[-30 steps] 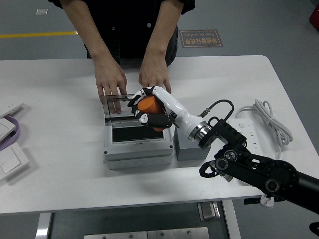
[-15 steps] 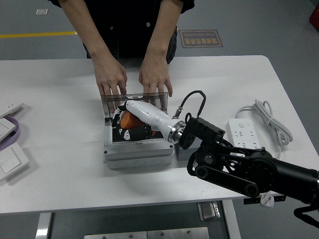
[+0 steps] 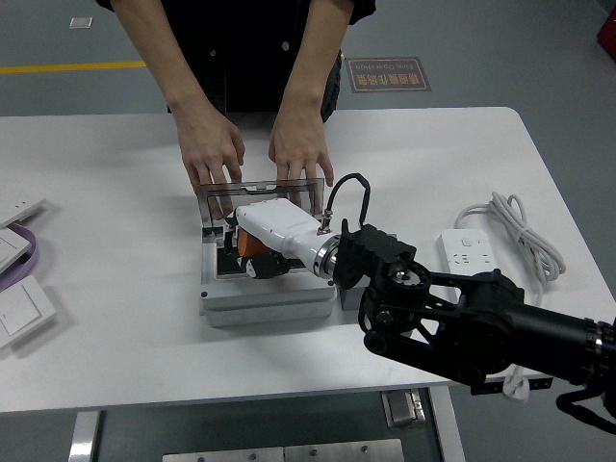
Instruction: Pick up the cylinder from the cube,place it in the box,flap close box
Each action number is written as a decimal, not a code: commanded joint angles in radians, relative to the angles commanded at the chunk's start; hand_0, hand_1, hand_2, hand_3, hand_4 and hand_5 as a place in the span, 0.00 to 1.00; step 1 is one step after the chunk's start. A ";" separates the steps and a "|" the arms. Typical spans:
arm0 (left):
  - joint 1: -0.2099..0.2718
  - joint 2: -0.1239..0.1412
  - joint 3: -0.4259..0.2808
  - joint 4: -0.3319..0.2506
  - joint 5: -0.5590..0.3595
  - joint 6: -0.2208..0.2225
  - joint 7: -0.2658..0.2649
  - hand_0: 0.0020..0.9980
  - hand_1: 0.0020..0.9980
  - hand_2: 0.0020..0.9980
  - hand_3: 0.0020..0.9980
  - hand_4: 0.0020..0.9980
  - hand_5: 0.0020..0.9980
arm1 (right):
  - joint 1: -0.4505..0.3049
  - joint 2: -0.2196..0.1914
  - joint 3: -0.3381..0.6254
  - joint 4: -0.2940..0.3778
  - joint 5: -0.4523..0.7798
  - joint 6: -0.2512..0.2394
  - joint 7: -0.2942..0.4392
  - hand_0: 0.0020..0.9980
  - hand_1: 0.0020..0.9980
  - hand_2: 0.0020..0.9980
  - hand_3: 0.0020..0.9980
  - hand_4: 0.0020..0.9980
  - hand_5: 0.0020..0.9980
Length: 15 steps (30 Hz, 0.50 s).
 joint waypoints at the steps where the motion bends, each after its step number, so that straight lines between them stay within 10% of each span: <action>1: 0.000 0.000 -0.001 0.000 0.001 0.000 0.000 0.60 0.51 0.56 0.62 0.72 0.20 | 0.000 0.001 -0.002 -0.004 -0.003 -0.003 0.000 0.78 0.75 0.72 0.66 0.39 0.15; 15: -0.002 0.000 -0.011 -0.001 0.014 -0.001 0.000 0.60 0.51 0.56 0.62 0.72 0.20 | -0.009 0.003 -0.014 -0.038 -0.002 -0.016 0.002 0.92 0.82 0.79 0.74 0.63 0.16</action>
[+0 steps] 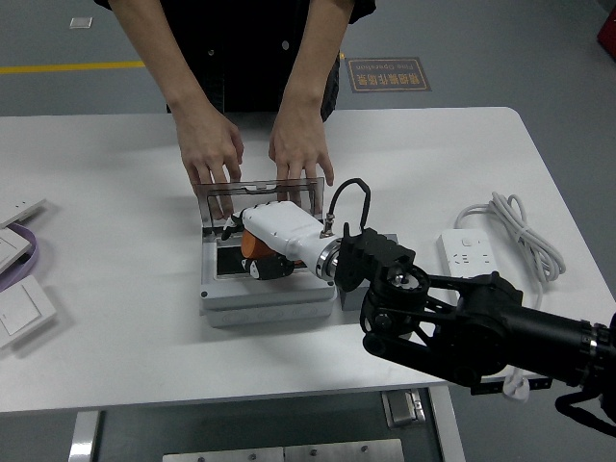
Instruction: Pick up the cylinder from the cube,place it in the box,flap close box
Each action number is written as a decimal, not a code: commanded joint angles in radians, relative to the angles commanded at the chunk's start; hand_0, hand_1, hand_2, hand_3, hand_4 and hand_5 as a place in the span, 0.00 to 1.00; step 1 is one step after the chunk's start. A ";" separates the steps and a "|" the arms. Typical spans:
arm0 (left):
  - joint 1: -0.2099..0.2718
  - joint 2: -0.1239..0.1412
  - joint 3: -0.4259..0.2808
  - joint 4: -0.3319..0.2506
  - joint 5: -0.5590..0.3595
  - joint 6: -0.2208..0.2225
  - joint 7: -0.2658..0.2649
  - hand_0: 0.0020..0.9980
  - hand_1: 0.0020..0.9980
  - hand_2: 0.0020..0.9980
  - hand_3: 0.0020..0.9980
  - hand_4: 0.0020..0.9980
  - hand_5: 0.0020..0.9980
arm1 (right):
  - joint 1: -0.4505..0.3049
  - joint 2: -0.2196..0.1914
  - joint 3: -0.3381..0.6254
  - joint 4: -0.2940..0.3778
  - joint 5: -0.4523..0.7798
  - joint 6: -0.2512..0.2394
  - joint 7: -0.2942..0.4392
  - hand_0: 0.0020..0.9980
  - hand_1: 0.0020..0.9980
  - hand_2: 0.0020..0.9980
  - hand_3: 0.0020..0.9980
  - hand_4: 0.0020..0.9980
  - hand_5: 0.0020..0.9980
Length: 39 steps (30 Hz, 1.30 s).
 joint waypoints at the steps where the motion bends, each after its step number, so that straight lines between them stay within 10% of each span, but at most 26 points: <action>1: 0.000 0.000 -0.001 0.000 0.002 0.000 0.000 0.60 0.51 0.56 0.62 0.72 0.20 | -0.002 -0.001 0.001 -0.001 0.001 -0.002 0.001 0.92 0.82 0.79 0.74 0.63 0.16; 11: 0.001 -0.003 -0.022 -0.001 0.020 0.000 0.001 0.60 0.51 0.56 0.62 0.72 0.20 | -0.026 -0.030 0.034 0.029 0.130 -0.042 0.048 0.92 0.81 0.78 0.76 0.71 0.22; 25: 0.000 -0.001 -0.030 0.000 0.025 -0.002 0.002 0.60 0.51 0.56 0.62 0.72 0.20 | 0.025 -0.167 0.118 0.274 0.626 -0.083 0.134 0.84 0.77 0.75 0.72 0.69 0.21; 39: -0.006 0.012 -0.015 0.003 0.021 -0.003 0.002 0.60 0.51 0.56 0.62 0.71 0.20 | 0.157 -0.126 0.059 0.055 0.809 -0.085 0.154 0.81 0.74 0.74 0.71 0.72 0.27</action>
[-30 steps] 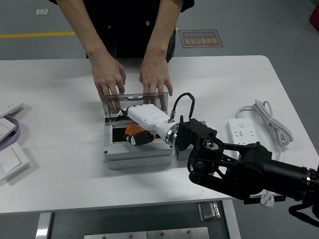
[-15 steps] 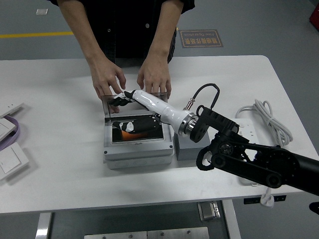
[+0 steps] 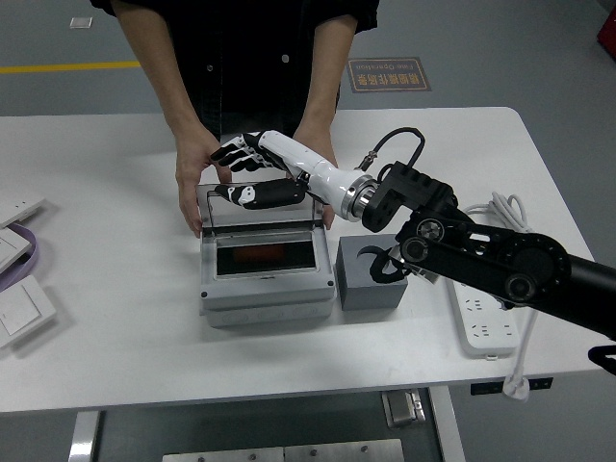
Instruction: Pick up the cylinder from the cube,place it in the box,flap close box
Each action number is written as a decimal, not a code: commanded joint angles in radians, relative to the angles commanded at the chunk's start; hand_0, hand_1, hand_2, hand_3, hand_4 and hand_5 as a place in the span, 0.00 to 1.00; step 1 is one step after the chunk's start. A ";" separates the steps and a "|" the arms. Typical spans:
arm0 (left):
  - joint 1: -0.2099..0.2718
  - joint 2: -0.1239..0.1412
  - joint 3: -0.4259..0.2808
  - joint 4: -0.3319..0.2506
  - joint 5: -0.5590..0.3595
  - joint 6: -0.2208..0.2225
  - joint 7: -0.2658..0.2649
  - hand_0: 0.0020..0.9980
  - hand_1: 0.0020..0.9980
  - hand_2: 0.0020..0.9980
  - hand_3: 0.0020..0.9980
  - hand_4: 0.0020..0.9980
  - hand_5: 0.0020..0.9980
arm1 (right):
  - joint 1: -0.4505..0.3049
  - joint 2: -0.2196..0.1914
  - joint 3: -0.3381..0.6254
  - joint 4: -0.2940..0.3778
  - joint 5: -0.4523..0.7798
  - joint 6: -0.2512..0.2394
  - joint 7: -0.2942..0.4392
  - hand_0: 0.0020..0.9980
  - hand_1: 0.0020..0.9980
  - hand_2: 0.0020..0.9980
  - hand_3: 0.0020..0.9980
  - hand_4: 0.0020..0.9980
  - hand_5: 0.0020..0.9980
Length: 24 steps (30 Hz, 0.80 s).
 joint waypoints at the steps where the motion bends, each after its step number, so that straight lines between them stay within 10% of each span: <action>1: 0.000 0.000 0.000 0.000 0.000 0.000 0.000 0.60 0.51 0.56 0.62 0.71 0.20 | 0.005 0.002 -0.006 -0.017 0.006 0.000 0.003 0.81 0.74 0.74 0.71 0.72 0.27; 7: -0.001 -0.002 -0.006 -0.001 0.005 0.000 0.000 0.60 0.51 0.56 0.62 0.71 0.20 | 0.013 0.004 -0.036 -0.063 0.009 -0.001 0.003 0.81 0.74 0.73 0.70 0.72 0.27; 24: 0.000 -0.006 -0.028 -0.004 0.023 0.002 0.001 0.60 0.51 0.56 0.62 0.71 0.20 | -0.026 -0.119 -0.050 0.152 -0.117 0.021 -0.040 0.80 0.73 0.73 0.71 0.72 0.29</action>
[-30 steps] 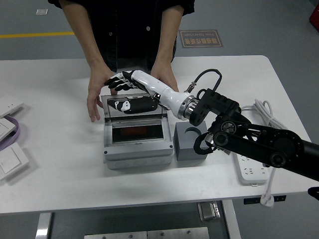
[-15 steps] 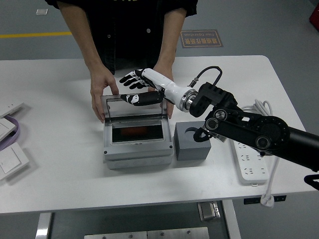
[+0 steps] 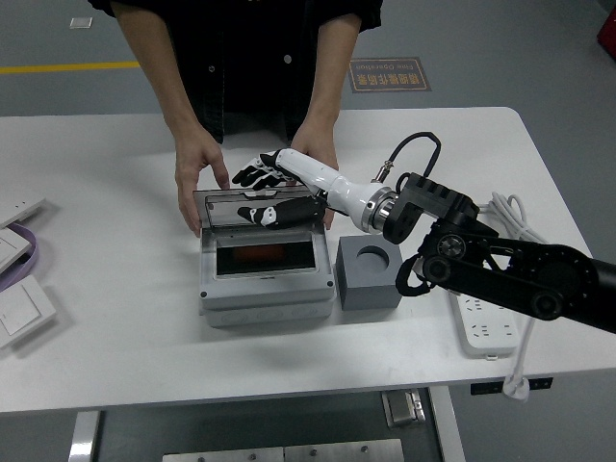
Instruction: Pick up the cylinder from the cube,place it in the box,flap close box
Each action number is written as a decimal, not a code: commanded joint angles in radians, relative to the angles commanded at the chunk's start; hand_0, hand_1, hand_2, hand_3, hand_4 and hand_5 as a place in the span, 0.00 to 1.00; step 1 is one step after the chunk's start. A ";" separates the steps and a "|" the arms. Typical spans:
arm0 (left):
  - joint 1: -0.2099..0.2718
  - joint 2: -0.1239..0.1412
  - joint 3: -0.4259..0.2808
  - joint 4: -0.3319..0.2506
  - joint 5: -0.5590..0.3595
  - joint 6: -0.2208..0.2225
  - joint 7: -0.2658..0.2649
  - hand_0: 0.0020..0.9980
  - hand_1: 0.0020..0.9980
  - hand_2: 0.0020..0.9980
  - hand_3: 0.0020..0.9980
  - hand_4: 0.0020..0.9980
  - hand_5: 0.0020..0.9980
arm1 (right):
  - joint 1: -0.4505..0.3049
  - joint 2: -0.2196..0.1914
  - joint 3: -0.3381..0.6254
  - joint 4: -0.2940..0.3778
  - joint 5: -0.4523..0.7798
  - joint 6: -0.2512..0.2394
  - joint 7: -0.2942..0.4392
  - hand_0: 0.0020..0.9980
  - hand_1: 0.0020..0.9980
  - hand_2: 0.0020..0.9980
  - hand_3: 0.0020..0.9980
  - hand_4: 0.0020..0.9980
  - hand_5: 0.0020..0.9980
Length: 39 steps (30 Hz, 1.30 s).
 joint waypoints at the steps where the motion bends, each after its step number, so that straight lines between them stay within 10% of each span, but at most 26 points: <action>1: 0.000 0.000 -0.001 0.000 0.001 0.000 0.000 0.60 0.51 0.56 0.62 0.71 0.20 | -0.004 -0.004 -0.006 0.005 0.002 0.001 0.000 0.80 0.73 0.73 0.71 0.72 0.29; 39: 0.008 -0.002 -0.051 -0.006 0.047 -0.001 0.002 0.60 0.51 0.56 0.62 0.71 0.20 | -0.060 -0.042 -0.018 0.056 0.088 0.000 0.043 0.76 0.71 0.73 0.70 0.70 0.32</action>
